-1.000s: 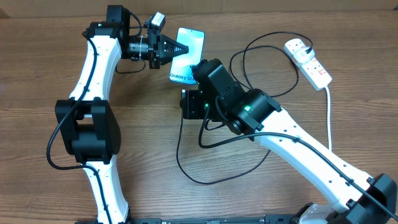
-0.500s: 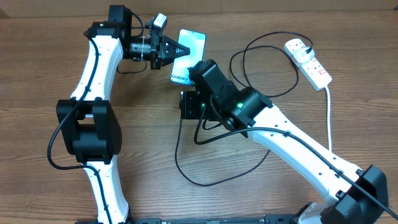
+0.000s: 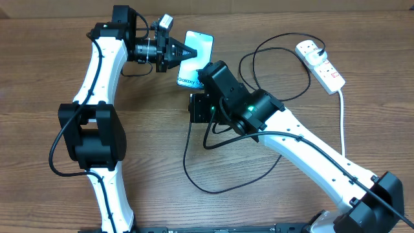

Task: Plug charger to phone and switch on socket
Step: 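Push the USB-C plug into the phone's bottom port with the right gripper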

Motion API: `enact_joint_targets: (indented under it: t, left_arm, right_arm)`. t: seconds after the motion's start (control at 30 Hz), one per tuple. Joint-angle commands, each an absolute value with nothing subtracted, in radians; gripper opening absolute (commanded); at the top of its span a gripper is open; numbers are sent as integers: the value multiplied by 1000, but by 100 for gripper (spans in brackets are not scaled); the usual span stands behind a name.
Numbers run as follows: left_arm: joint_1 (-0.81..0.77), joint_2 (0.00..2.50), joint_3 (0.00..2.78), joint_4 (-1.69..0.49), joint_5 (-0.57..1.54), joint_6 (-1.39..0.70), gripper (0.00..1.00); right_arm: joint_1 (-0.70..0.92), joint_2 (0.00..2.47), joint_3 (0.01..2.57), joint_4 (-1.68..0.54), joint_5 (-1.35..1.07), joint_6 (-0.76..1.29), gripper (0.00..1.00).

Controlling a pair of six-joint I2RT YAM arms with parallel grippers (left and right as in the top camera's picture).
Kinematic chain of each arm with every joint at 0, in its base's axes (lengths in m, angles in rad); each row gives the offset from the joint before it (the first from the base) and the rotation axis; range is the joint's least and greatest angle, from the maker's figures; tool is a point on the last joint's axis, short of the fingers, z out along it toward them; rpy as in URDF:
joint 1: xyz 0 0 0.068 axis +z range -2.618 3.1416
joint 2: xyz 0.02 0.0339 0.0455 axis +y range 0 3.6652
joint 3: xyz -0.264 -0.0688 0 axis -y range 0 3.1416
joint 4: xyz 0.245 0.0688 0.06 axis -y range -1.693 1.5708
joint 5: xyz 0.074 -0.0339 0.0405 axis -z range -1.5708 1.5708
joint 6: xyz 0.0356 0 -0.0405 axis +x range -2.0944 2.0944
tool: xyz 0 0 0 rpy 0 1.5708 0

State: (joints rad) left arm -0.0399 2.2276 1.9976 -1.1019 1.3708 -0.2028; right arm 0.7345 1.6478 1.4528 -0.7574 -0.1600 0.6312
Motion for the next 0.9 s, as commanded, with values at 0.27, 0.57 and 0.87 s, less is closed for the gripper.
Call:
enact_joint_targets:
  t: [0.27, 0.57, 0.87]
  left_arm:
    - [-47, 2210, 2011, -1099, 1403, -179, 4]
    - [-46, 2209, 2011, -1099, 1403, -157, 4]
    - [-46, 2209, 2011, -1099, 1403, -157, 4]
  right_arm:
    - [730, 1640, 1491, -714, -181, 621, 4]
    - [729, 1640, 1491, -704, -158, 621, 4]
    - [706, 1640, 1491, -708, -158, 621, 4]
